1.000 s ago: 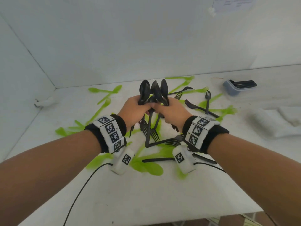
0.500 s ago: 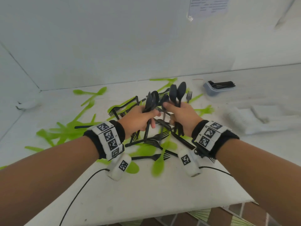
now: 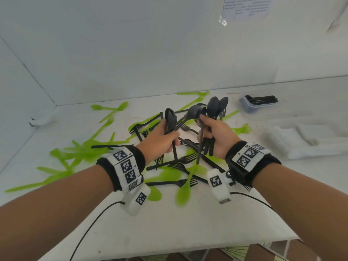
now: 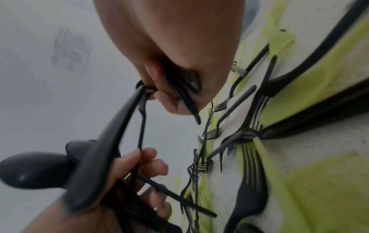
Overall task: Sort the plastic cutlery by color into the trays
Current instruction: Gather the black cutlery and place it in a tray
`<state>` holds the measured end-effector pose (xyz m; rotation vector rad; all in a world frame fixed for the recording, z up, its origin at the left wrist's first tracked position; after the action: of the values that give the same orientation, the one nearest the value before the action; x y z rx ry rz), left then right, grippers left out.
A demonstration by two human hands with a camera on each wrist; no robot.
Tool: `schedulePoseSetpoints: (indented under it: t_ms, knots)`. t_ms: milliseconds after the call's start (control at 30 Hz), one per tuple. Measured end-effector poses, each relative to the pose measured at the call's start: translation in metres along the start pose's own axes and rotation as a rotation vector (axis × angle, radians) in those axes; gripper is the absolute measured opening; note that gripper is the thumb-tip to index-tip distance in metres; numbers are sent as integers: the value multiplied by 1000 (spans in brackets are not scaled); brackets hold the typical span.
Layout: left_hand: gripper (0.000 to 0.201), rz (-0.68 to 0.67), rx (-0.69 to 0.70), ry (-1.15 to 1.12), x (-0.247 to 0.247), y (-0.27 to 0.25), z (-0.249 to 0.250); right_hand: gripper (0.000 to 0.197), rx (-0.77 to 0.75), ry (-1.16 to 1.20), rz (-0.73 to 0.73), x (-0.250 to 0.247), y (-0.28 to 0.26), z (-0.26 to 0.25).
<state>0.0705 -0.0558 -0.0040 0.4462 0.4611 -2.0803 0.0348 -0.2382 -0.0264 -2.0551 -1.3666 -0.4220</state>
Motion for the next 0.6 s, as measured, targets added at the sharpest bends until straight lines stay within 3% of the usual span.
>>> schedulePoseSetpoints:
  t_ms: [133,200,300,400,467,600]
  knots:
    - [28,172,-27,61,-9,0,-5,15,-93,-23,164,-10,7,-14]
    - [30,258,-43,-33,-18,4,-10,17,-119,-100,228,-20,10,-17]
    - [27,316,25,-91,-23,7,-6,15,-92,-172,209,-23,11,-7]
    - [18,227,142,173,-13,6,2,17,-54,-241,183,-10,11,9]
    - [24,116,191,283,0,5,2,17,-47,-231,145,-1,11,17]
    - [23,115,233,423,9,11,-10,14,-23,-191,98,6,7,16]
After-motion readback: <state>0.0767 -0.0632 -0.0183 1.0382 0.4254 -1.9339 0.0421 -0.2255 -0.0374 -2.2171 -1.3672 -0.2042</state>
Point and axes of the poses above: each hand's wrist, its own y-axis towards the middle knuckle, its own x-axis out of the palm, z = x × y, the point moved 2 cm from there along y, towards the middle knuckle, and after that the axes turned 7 degrees about y, right-handed, at the moved point
